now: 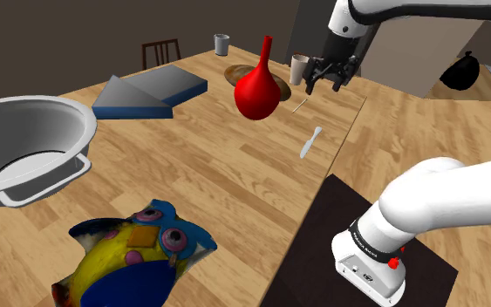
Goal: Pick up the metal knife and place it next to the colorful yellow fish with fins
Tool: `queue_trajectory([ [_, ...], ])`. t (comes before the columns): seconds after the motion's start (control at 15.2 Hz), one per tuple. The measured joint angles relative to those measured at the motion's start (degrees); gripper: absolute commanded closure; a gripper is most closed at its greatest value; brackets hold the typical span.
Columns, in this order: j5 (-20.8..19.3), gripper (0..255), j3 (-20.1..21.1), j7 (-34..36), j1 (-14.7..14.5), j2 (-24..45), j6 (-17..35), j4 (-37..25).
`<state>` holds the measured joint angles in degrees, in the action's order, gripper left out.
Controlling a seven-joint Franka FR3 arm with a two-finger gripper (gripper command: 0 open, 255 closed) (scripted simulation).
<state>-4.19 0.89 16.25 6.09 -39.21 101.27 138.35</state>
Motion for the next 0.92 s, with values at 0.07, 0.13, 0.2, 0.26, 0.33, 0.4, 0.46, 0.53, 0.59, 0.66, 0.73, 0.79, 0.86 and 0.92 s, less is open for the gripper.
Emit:
queue_trajectory([
  [0.07, 0.1, 0, 0.3, 2.8, 1.1, 0.8, 1.1, 0.8],
  [0.13, 0.2, 0, 0.7, 5.7, 2.2, 1.7, 2.7, 2.1],
  [0.2, 0.3, 0, 1.1, 8.6, 3.2, 2.8, 4.1, 3.0],
  [0.26, 0.6, 0, 1.7, 11.7, 4.1, 3.5, 5.6, 4.3],
  [0.33, 0.7, 0, 2.0, 14.5, 5.1, 4.4, 7.1, 5.5],
  [0.4, 0.8, 0, 2.3, 17.3, 6.2, 5.7, 8.8, 6.4],
  [0.46, 0.9, 0, 2.5, 20.0, 7.3, 6.5, 9.8, 7.2],
  [0.53, 1.0, 0, 2.8, 22.9, 8.3, 8.0, 11.3, 7.7],
  [0.59, 1.0, 0, 2.9, 25.5, 9.4, 9.2, 12.6, 8.3],
  [0.66, 1.2, 0, 3.2, 28.4, 10.3, 10.4, 14.1, 9.1],
  [0.73, 1.4, 0, 3.5, 31.3, 11.2, 11.7, 15.5, 9.8],
  [0.79, 1.4, 0, 3.6, 34.0, 12.2, 12.9, 17.1, 10.7],
  [0.86, 1.7, 0, 3.9, 36.5, 12.9, 13.8, 18.1, 11.3],
  [0.92, 1.6, 0, 3.9, 37.7, 13.4, 15.0, 19.5, 11.7],
])
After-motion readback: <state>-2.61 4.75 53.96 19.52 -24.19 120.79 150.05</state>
